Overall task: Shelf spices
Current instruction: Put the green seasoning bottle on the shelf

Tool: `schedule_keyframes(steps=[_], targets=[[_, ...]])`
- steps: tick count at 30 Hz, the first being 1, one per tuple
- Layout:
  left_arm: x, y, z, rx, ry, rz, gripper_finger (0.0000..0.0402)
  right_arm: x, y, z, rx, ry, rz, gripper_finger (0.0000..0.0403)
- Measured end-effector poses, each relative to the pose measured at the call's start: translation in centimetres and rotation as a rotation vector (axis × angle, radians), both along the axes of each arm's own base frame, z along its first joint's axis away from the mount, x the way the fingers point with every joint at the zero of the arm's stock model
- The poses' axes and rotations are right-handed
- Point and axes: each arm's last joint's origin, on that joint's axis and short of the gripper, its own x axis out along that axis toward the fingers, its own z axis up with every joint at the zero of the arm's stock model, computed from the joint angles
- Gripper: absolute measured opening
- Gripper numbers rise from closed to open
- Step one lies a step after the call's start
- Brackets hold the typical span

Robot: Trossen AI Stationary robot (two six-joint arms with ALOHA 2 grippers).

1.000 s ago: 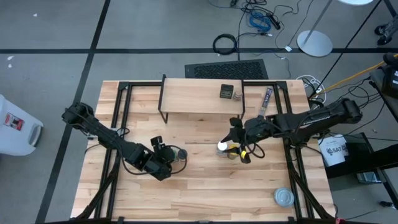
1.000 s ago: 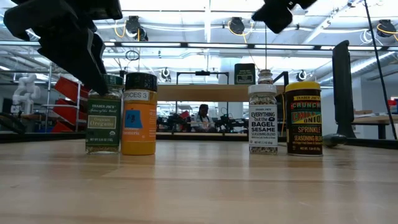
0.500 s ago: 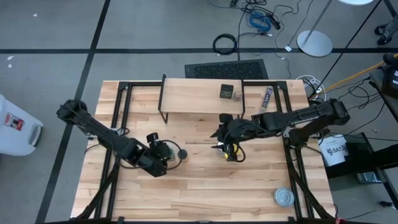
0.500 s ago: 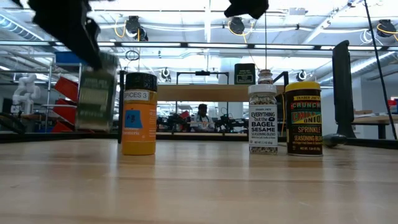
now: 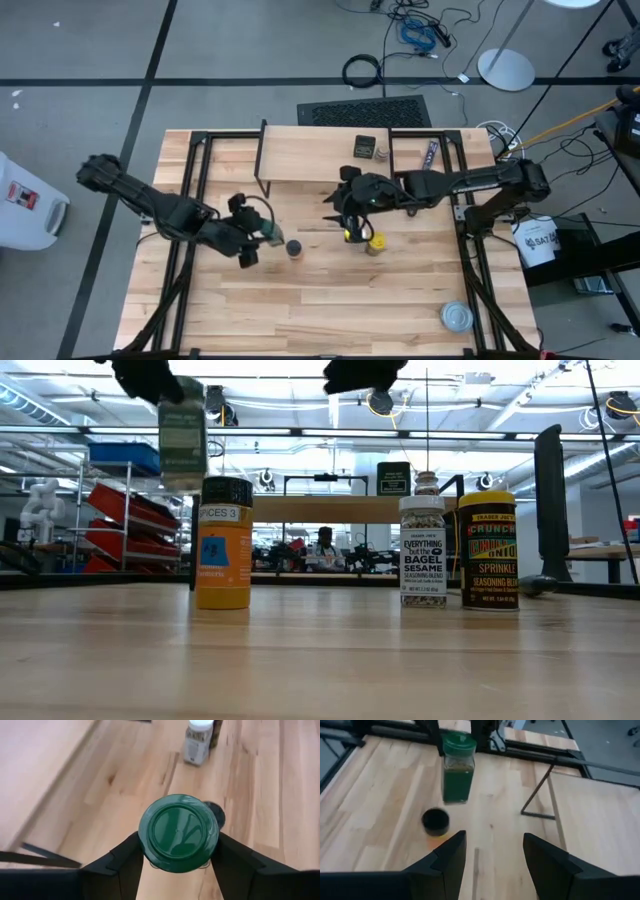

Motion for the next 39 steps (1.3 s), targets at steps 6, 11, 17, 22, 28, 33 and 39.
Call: schedule_keyframes(steps=[6,11,17,22,28,33,39], targets=[[-0.8,2.0,1.5,0.031,-0.064,0.009,0.0206,1.3,-1.9,-0.8,0.046,-0.017,0.016,0.0185],[-0.5,3.9,3.4,0.058,-0.104,0.003,0.0206,1.8,-3.5,1.2,0.03,-0.065,-0.003,0.0203],[0.6,5.9,6.2,0.121,-0.158,-0.052,0.0206,2.1,-4.9,3.3,0.022,-0.06,0.051,0.0243],[1.6,7.3,8.1,0.142,-0.192,-0.11,0.0206,2.0,-6.0,3.4,0.077,-0.049,0.104,0.0261],[3.9,8.5,8.1,0.136,-0.153,-0.171,0.0206,1.8,-6.8,3.9,0.106,-0.049,0.091,0.0263],[6.4,9.3,6.8,0.16,-0.092,-0.188,0.0206,1.8,-6.6,3.7,0.129,-0.029,0.081,0.0263],[8.3,10.0,5.9,0.147,-0.05,-0.187,0.0206,1.7,-6.8,3.4,0.125,0.004,0.037,0.0263]])
